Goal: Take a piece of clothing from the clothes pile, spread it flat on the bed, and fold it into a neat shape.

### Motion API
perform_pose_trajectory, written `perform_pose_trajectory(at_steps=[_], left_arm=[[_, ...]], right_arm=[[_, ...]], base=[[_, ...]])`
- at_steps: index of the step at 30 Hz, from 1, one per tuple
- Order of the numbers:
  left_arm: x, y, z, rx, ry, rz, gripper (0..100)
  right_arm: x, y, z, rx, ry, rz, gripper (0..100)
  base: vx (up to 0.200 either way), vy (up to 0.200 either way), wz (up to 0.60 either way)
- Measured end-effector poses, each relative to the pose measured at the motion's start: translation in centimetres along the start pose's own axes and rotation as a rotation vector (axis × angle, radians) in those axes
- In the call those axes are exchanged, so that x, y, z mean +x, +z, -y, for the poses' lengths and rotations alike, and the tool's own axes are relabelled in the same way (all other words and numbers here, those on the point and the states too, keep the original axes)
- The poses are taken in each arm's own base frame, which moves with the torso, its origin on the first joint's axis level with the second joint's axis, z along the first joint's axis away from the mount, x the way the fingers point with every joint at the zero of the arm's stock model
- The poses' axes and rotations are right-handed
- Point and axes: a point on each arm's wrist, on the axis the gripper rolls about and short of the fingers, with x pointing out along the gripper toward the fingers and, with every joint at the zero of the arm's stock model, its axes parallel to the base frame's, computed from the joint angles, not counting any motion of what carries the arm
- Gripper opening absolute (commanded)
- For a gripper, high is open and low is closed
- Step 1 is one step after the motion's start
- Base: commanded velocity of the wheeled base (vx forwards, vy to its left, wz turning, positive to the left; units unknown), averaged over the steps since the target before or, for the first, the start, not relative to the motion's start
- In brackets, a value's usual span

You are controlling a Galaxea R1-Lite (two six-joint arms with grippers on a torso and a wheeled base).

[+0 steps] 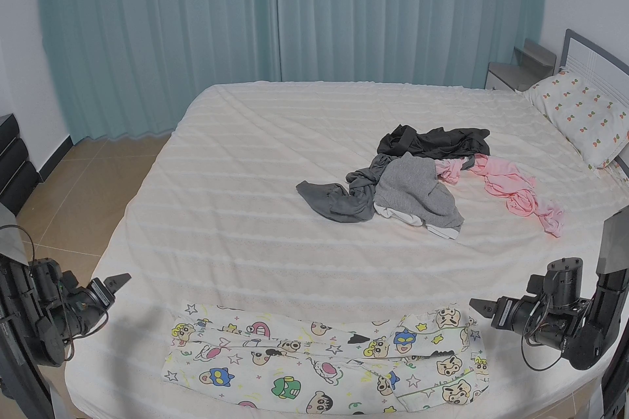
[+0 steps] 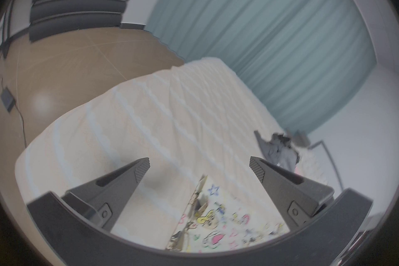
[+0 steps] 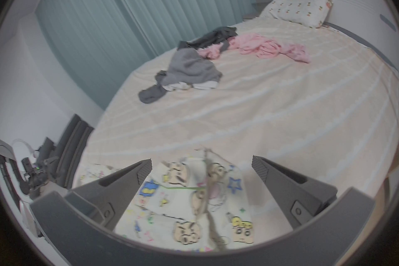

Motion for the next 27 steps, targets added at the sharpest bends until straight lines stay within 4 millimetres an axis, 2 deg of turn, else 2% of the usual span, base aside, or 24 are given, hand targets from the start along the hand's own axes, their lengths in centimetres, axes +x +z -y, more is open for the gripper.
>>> perform_pose_trajectory(at_steps=[5,9,13,20,27], left_arm=[[-1.4,1.5,-0.3,-0.112,-0.056,0.042,100],[-1.9,2.2,-0.9,-0.152,-0.086,0.044,100],[-1.8,2.4,-1.7,-0.179,-0.101,0.026,100],[-0.8,1.8,-3.5,-0.223,-0.083,-0.03,100],[-0.2,1.0,-4.6,-0.181,-0.059,-0.065,100]], right_arm=[[0.0,0.8,-2.0,0.111,0.15,0.021,100],[1.2,0.6,-3.5,0.167,0.233,-0.007,100],[2.9,-0.6,-4.2,0.175,0.263,-0.062,100],[5.7,-3.9,-3.8,0.16,0.183,-0.148,100],[6.5,-5.8,-2.2,0.158,0.075,-0.204,100]], base=[[0.0,0.0,0.0],[0.0,0.0,0.0],[0.0,0.0,0.0],[0.0,0.0,0.0],[0.0,0.0,0.0]])
